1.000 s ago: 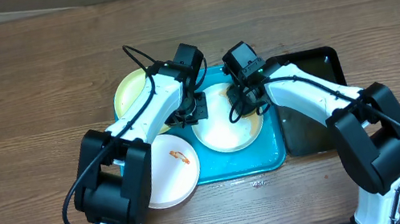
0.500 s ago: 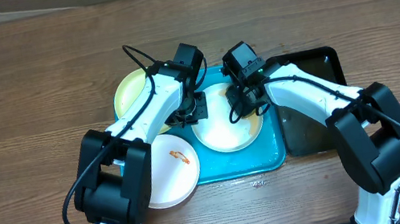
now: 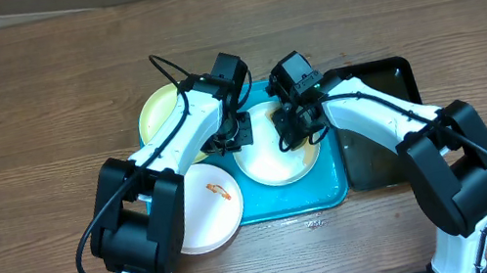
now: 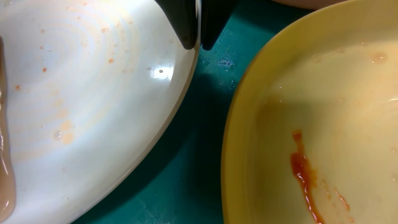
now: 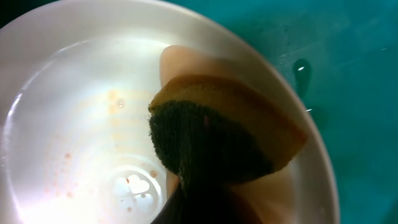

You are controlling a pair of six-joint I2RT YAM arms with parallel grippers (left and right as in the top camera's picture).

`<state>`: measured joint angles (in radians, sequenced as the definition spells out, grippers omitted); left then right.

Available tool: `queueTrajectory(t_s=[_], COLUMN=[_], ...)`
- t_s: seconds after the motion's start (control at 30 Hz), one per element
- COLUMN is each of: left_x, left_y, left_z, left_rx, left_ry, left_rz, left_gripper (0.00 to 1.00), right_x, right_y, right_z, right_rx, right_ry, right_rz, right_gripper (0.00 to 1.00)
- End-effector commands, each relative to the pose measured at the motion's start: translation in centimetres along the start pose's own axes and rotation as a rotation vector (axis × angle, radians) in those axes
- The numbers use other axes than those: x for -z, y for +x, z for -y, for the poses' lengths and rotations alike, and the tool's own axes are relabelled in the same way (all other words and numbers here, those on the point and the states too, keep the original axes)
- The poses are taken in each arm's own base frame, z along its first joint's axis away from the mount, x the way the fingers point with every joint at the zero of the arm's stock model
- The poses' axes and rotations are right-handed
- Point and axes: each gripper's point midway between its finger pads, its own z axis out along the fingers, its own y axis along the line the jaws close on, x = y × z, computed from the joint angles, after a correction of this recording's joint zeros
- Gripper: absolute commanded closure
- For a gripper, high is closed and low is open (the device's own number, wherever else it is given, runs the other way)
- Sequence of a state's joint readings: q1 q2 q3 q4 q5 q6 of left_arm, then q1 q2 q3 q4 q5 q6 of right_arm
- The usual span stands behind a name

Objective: Clean dirty plates on tray and stack at the side
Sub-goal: 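Scrub the white plate with the sponge while the left gripper holds it, then return the sponge to the black tray and release it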

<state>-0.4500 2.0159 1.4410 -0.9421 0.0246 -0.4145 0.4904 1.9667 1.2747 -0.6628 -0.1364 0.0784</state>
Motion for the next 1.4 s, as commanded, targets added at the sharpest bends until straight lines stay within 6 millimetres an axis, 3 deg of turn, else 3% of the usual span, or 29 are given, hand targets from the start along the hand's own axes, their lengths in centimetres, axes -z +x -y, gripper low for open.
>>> queueTrajectory(t_s=[0.0,0.33,0.43,0.53,0.57,0.73,0.8,1.0,1.13,1.23,1.37], left_x=[1.5,1.5,1.5,1.5,1.5,1.5,1.5,1.5,1.5,1.5,1.5], left_y=[-0.9,-0.9,-0.9,-0.9,-0.8,-0.8,-0.8,-1.0,-1.2,-1.4,-1.4], left_z=[0.6,0.6,0.6,0.6,0.6,0.5,0.5,0.6,0.7,0.8,0.8], left_rx=[-0.022,-0.022,-0.022,-0.022,-0.022,-0.022,-0.022,-0.022,-0.022,-0.019,-0.018], left_ry=[0.025,0.025,0.025,0.024,0.023,0.022,0.022,0.025,0.030,0.034,0.034], left_rz=[0.051,0.051,0.051,0.050,0.047,0.045,0.045,0.053,0.064,0.071,0.072], left_gripper=[0.96,0.96,0.96,0.96,0.96,0.96,0.95,0.83,0.76,0.72,0.67], right_x=[-1.2,-0.3,1.7,4.7,6.5,10.8,11.9,11.9,11.3,10.5,8.6], right_y=[1.5,1.6,0.4,-1.5,-2.3,-3.1,-2.7,0.7,3.3,4.7,4.6], right_z=[-2.0,-5.0,-6.4,-6.2,-5.2,-1.6,1.7,10.1,14.4,16.3,16.6], right_rx=[-0.009,-0.095,-0.121,-0.167,-0.189,-0.199,-0.251,-0.401,-0.493,-0.542,-0.523], right_ry=[-0.116,-0.298,-0.443,-0.548,-0.563,-0.539,-0.456,-0.169,0.027,0.146,0.159], right_rz=[-0.071,-0.101,-0.104,-0.091,-0.082,-0.039,-0.025,-0.093,-0.146,-0.168,-0.133], right_gripper=[0.96,0.96,0.96,0.96,0.96,0.96,0.96,0.96,0.96,0.96,0.96])
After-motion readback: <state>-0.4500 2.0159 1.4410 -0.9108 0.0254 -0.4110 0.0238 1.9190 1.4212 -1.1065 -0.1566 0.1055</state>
